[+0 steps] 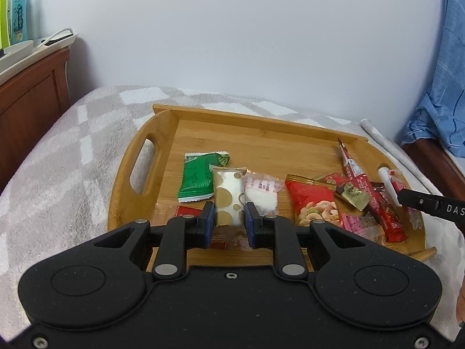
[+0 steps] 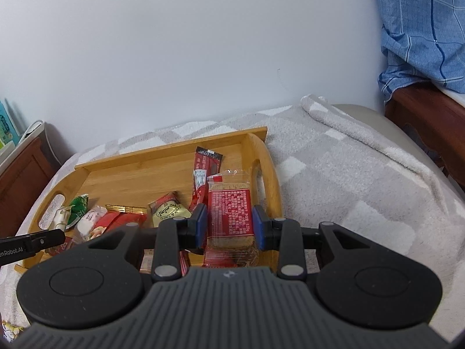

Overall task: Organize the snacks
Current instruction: 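Open both tools to release the bar and biscuit pack onto the tray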

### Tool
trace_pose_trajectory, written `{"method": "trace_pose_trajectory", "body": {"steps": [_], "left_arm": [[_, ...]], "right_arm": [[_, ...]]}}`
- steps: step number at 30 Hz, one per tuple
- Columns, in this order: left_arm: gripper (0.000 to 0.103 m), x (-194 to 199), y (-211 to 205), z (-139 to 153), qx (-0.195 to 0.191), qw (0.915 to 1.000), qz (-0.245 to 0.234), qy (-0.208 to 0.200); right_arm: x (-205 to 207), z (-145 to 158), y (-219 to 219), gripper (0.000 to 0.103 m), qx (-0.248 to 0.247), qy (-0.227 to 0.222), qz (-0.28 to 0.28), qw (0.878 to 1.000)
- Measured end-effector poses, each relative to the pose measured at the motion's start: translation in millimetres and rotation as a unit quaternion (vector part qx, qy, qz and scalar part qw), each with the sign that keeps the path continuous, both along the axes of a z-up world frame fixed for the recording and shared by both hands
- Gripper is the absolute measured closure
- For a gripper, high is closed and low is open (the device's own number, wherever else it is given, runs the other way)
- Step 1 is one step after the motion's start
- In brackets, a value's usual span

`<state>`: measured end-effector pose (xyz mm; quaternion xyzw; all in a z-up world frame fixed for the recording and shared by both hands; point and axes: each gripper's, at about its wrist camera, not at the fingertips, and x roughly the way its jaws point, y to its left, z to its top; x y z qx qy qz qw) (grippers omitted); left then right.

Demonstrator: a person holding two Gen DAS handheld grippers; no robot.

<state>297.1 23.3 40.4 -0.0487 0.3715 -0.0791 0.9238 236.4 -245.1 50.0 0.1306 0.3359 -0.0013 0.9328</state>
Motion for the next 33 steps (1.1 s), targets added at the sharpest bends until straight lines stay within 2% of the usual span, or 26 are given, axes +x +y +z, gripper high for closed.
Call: {"method": "trace_pose_trajectory", "body": {"steps": [19,20,21,22,23,24,26,29,31,33], "left_arm": [[0.082,6,-8,-9,0.018,0.9998,0.0,0.006],[0.082,6,-9,-9,0.019,0.9998,-0.001,0.005],[0.081,6,-9,-9,0.019,0.9998,0.0,0.005],[0.081,5,-9,-9,0.019,0.9998,0.001,0.004],[0.079,4,-9,-8,0.019,0.9998,0.003,0.004],[0.075,3,-10,-8,0.019,0.9998,0.003,0.003],[0.067,1,-10,-6,0.023,0.9997,0.003,0.002],[0.059,-3,-11,-1,0.026,0.9997,0.002,-0.002],[0.046,-7,-10,3,0.022,0.9998,0.002,-0.001],[0.041,-12,-10,7,0.019,0.9998,0.002,-0.003]], "right_arm": [[10,-13,8,0.064,0.003,0.018,0.013,1.0],[11,-13,9,0.063,0.002,0.018,0.013,1.0],[11,-13,9,0.055,0.002,0.018,0.014,1.0],[11,-13,9,0.054,0.003,0.017,0.014,1.0],[11,-12,10,0.054,0.002,0.016,0.015,1.0],[11,-11,10,0.044,0.001,0.016,0.015,1.0],[10,-9,10,0.037,0.002,0.013,0.017,1.0],[6,-2,13,0.033,-0.004,-0.001,0.02,1.0],[3,2,15,0.03,-0.006,-0.008,0.025,1.0],[0,6,17,0.027,-0.003,-0.015,0.028,0.999]]}}
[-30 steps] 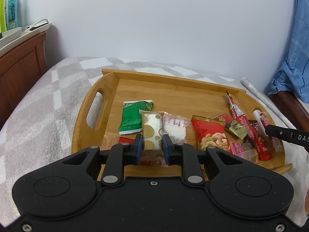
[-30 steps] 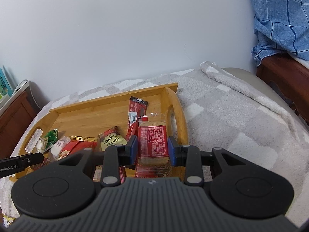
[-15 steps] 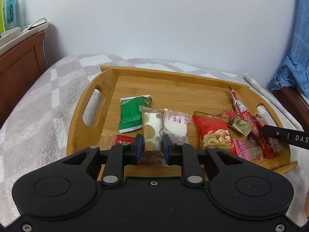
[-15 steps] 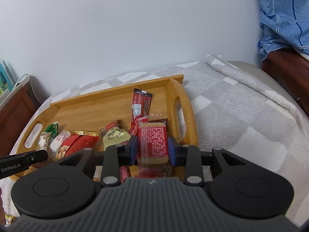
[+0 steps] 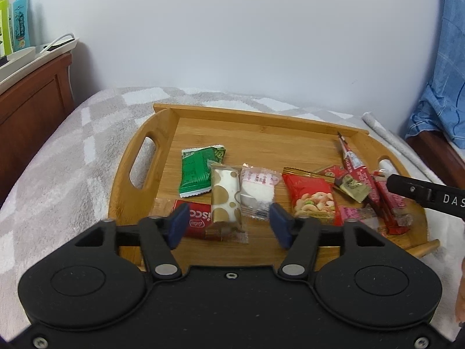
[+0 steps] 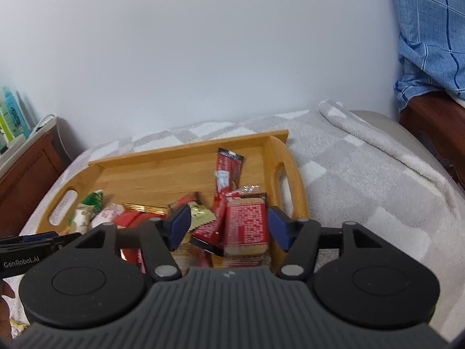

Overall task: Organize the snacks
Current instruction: 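Open both tools to release the bar and biscuit pack onto the tray, then move both tools back toward the yellow Ameria bag and brown nut bar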

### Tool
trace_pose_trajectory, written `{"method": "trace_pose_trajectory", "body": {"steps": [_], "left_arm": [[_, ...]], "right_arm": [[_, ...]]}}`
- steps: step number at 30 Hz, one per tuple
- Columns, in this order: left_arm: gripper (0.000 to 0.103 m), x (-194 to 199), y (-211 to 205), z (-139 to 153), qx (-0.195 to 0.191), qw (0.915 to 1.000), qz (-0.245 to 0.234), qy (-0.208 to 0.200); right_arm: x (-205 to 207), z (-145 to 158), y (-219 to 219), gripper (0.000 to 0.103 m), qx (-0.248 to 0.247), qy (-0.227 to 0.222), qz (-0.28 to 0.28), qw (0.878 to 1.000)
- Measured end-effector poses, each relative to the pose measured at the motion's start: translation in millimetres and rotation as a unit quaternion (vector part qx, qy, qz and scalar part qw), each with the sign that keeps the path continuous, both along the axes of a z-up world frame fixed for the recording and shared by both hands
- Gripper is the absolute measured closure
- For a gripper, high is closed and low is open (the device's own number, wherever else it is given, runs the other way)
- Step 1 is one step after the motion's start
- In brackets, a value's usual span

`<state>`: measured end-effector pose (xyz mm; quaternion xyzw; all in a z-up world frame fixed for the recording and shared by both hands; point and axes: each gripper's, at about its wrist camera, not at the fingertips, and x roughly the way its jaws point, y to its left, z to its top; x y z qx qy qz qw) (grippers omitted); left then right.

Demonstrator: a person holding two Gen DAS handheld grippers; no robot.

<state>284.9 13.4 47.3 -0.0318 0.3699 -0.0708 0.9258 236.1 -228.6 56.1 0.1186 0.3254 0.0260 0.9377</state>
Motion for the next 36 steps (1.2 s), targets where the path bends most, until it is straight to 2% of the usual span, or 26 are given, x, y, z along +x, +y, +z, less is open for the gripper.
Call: {"method": "trace_pose_trajectory", "body": {"steps": [4,7,17,22,32,36], "left_arm": [[0.029,-16,-2,8,0.007,1.0,-0.004,-0.005],[0.026,-29,-2,13,0.012,0.9999,-0.006,-0.008],[0.02,-78,1,24,0.03,0.9993,-0.019,-0.015],[0.016,-107,6,21,0.029,0.9992,-0.026,-0.004],[0.014,-169,24,11,0.037,0.9978,-0.054,0.011],[0.014,-193,40,11,0.049,0.9978,-0.044,-0.004]], "right_arm": [[-8,7,4,0.021,0.007,-0.012,0.007,1.0],[-15,10,9,0.017,0.007,-0.019,0.013,1.0],[-57,18,20,0.013,0.005,-0.039,0.017,0.999],[-81,22,30,0.01,-0.019,-0.059,0.025,0.998],[-131,11,59,0.008,-0.029,-0.085,0.035,0.995],[-149,7,75,0.008,-0.035,-0.093,0.043,0.994]]}}
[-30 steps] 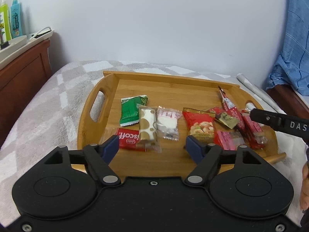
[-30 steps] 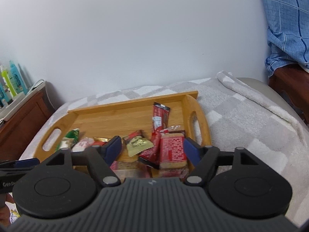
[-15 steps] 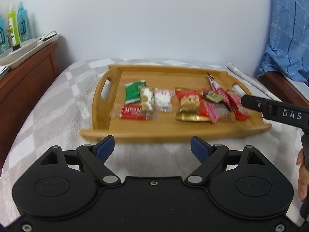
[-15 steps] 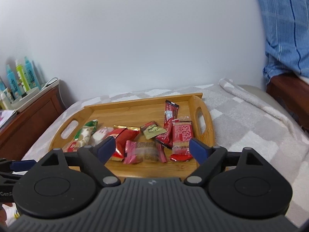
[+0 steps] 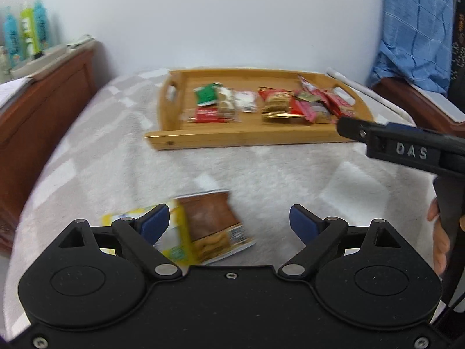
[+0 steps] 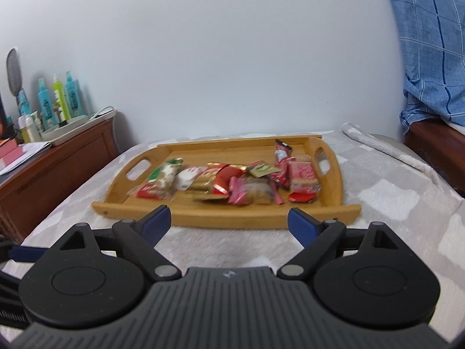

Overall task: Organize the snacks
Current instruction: 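Move both tools back toward the yellow Ameria bag and brown nut bar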

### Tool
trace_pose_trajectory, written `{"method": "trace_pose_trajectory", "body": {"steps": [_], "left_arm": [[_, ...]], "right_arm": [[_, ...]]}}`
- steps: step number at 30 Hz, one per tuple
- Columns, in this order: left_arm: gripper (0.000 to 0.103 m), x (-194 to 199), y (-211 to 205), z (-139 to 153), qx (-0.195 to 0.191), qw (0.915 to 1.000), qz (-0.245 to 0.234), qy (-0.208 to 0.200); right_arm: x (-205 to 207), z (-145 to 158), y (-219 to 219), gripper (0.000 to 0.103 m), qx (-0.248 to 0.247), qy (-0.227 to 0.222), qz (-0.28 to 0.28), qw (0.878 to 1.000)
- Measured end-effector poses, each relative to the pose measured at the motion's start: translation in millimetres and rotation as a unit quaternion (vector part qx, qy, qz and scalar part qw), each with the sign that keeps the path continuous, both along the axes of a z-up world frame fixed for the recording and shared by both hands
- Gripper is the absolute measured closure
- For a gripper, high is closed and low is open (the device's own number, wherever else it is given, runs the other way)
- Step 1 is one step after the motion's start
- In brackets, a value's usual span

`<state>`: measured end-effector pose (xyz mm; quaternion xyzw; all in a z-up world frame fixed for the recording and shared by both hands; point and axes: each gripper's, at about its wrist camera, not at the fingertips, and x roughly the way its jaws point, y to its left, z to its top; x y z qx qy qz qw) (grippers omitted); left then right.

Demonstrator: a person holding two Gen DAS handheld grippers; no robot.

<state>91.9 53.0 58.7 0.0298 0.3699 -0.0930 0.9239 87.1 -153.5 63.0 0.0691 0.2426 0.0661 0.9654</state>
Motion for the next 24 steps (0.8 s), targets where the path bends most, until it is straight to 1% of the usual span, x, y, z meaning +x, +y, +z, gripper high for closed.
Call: {"method": "trace_pose_trajectory", "body": {"steps": [5,7,8,10,12,15,18,20,24], "left_arm": [[0.013,-21,26,1,0.006,0.9998,0.01,-0.018],[0.014,-25,35,1,0.013,0.9995,0.015,-0.026],[0.015,-26,38,0,0.016,0.9993,0.018,-0.029],[0.023,-27,45,-2,0.022,0.9992,0.019,-0.026],[0.026,-26,51,-7,0.015,0.9995,0.012,-0.024],[0.025,-22,58,-15,0.001,0.9996,0.001,-0.028],[0.016,-17,62,-25,0.004,0.9995,0.01,-0.03],[0.015,-13,65,-32,0.001,0.9994,0.018,-0.028],[0.015,-3,77,-43,-0.038,0.9989,0.026,-0.01]], "right_arm": [[-30,-10,13,0.008,0.012,-0.004,0.001,1.0],[-39,-15,19,0.008,0.009,-0.002,0.0,1.0],[-43,-18,22,0.008,0.006,0.001,0.001,1.0],[-48,-23,29,0.008,0.003,0.009,0.004,1.0],[-56,-27,37,0.009,0.002,0.013,0.007,1.0],[-65,-30,46,0.013,-0.002,0.014,0.006,1.0],[-70,-33,55,0.013,-0.011,0.019,0.005,1.0],[-71,-36,61,0.013,-0.02,0.026,0.001,0.999],[-71,-40,70,0.013,-0.029,0.035,-0.006,0.999]]}}
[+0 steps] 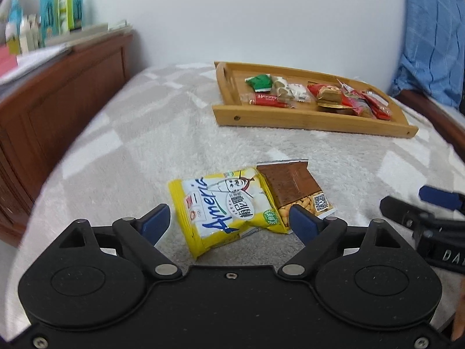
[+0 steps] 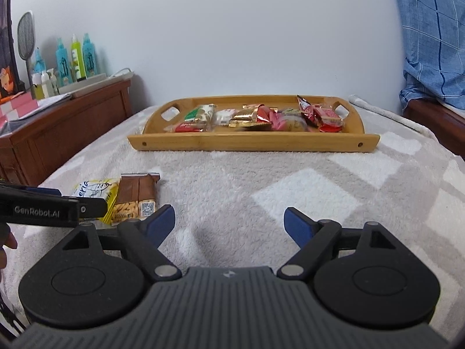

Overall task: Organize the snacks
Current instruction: 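Move both tools back toward the yellow Ameria bag and brown nut bar, then grasp the yellow Ameria bag with the left tool while the right tool grasps the brown nut bar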

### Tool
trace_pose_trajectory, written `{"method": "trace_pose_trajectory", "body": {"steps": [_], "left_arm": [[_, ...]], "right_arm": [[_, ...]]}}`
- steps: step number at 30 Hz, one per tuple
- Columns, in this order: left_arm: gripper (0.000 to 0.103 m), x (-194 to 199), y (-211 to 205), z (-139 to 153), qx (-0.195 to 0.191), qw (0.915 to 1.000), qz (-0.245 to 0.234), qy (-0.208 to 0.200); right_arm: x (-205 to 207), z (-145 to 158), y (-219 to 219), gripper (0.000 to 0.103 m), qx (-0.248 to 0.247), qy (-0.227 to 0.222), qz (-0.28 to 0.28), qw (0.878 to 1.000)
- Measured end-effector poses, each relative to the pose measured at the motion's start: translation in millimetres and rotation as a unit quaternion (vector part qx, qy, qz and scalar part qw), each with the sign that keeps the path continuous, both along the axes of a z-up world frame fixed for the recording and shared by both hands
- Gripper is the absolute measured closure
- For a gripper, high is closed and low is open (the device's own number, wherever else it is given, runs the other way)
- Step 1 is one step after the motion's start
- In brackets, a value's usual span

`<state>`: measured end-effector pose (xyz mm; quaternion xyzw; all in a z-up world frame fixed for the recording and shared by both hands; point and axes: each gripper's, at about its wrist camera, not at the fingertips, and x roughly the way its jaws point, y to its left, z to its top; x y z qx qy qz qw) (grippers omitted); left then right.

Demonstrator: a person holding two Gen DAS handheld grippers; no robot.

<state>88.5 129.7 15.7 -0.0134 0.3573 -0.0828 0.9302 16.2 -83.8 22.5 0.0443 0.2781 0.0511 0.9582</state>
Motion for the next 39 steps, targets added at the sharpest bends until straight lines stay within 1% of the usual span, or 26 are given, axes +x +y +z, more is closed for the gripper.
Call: {"method": "trace_pose_trajectory", "body": {"steps": [2,4,8,9,10,11,13,16,20,27,30,36,39], "left_arm": [[0.015,4,3,-4,-0.014,0.9999,0.002,0.008],[0.015,9,3,-9,-0.02,0.9996,-0.001,0.019],[0.018,9,-2,-13,-0.004,1.0,-0.006,0.005],[0.022,9,-2,-12,-0.004,1.0,-0.005,0.002],[0.028,9,-2,-12,-0.005,1.0,-0.003,0.0],[0.031,9,-2,-11,-0.007,1.0,0.001,-0.001],[0.043,10,-1,-9,-0.007,0.9999,0.01,-0.001],[0.046,10,-3,-8,0.003,0.9999,0.015,-0.003],[0.047,10,-4,-6,0.004,0.9999,0.013,-0.01],[0.049,11,5,6,-0.01,0.9993,0.023,-0.029],[0.049,13,11,10,-0.022,0.9987,0.033,-0.032],[0.049,14,17,14,-0.025,0.998,0.042,-0.039],[0.049,15,19,14,-0.03,0.9978,0.047,-0.036]], "right_arm": [[1,-1,4,0.013,-0.003,0.004,0.0,1.0],[1,-1,9,0.013,-0.006,0.006,0.002,1.0],[0,-2,21,0.013,-0.013,0.008,0.01,1.0],[1,-2,24,0.013,-0.014,0.009,0.013,1.0],[1,-3,26,0.013,-0.015,0.009,0.015,1.0],[1,-3,29,0.013,-0.016,0.01,0.017,1.0],[1,-4,34,0.012,-0.018,0.011,0.022,1.0],[3,-6,42,0.012,-0.018,0.015,0.026,0.999],[6,-8,50,0.012,-0.017,0.019,0.033,0.999],[15,-11,63,0.012,-0.001,0.018,0.042,0.999],[19,-13,70,0.012,0.003,0.016,0.046,0.999],[30,-13,84,0.012,-0.002,0.007,0.052,0.999],[36,-12,90,0.012,-0.001,0.005,0.055,0.998]]}}
